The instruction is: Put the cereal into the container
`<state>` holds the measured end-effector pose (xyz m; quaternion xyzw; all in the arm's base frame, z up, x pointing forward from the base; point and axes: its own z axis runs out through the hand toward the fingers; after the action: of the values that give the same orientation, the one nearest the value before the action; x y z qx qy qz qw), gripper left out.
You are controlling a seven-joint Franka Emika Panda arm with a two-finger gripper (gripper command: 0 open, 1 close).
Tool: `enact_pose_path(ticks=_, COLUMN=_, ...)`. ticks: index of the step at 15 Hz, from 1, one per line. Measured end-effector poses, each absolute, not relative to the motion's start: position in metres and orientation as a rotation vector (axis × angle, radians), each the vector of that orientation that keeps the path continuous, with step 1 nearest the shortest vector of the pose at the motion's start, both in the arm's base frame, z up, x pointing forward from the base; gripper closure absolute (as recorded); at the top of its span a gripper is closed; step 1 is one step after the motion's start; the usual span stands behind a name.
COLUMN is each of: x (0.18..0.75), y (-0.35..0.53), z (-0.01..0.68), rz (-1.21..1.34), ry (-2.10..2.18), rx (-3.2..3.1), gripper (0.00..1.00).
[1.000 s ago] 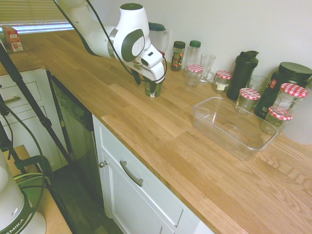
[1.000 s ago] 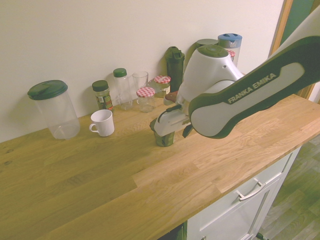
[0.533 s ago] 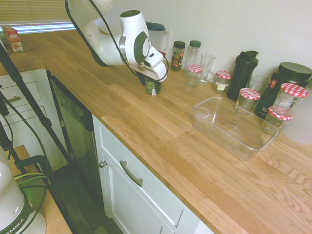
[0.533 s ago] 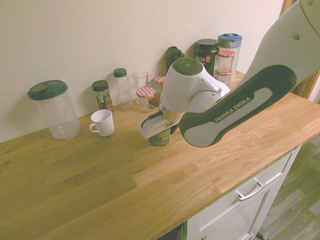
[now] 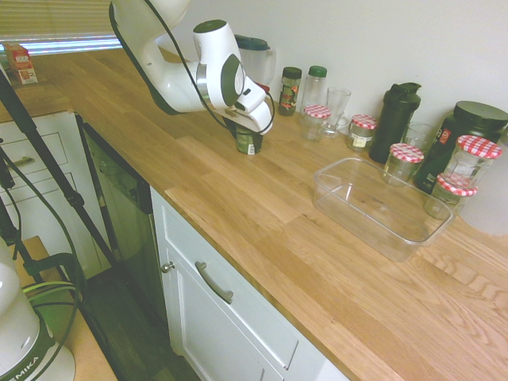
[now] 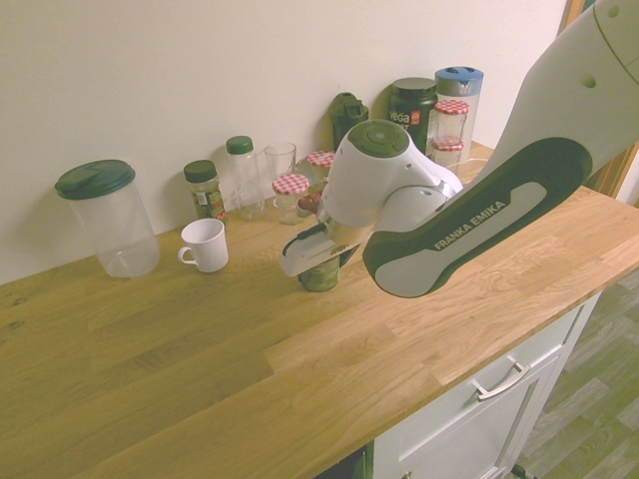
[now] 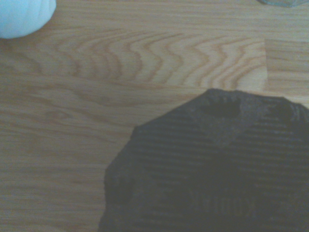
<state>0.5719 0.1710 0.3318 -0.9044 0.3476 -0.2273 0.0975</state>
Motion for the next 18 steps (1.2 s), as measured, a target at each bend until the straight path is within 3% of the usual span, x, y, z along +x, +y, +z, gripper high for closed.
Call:
enact_pose_path(ticks=6, x=0.572, y=0.167, z=0.337, rz=-0.683, ry=1.051, rx=-2.656, gripper=1.00)
enact_pose_path(ticks=10, x=0.575, y=0.127, z=0.398, rz=-0.794, ry=1.143, rx=-2.556, gripper=1.00)
enact_pose_path(ticks=14, x=0.572, y=0.031, z=0.454, rz=-0.909, ry=1.276, rx=-2.512, gripper=1.00)
enact_pose_path(ticks=18, x=0.562, y=-0.094, z=0.442, rz=-0.951, ry=1.461, rx=-2.508, gripper=1.00)
